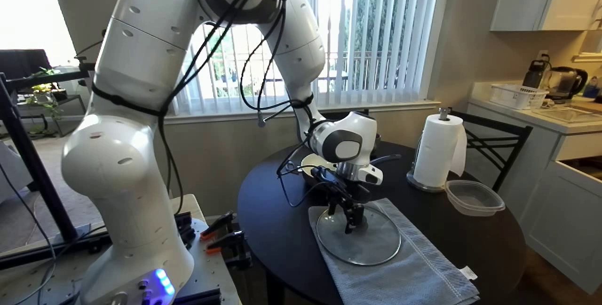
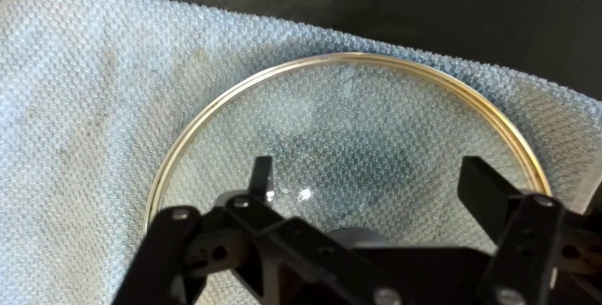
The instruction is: Lift the lid from the towel and use it to cover the pan
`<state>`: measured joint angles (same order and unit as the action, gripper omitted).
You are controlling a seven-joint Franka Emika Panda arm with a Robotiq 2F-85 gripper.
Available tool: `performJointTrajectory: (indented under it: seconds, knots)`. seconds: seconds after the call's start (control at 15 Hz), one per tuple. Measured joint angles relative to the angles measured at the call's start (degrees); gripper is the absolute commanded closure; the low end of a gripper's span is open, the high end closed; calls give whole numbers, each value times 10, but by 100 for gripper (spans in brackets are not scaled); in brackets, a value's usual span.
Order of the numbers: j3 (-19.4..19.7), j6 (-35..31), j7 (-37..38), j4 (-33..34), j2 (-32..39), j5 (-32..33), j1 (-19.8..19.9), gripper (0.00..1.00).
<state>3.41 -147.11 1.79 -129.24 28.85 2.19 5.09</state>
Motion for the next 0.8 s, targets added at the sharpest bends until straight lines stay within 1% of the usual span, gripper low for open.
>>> performJointTrajectory:
  seconds: [0.33,0.8]
  knots:
    - [-1,-46,0,29,52,1,-3,0]
    - [-2,-132,0,31,60,1,-12,0]
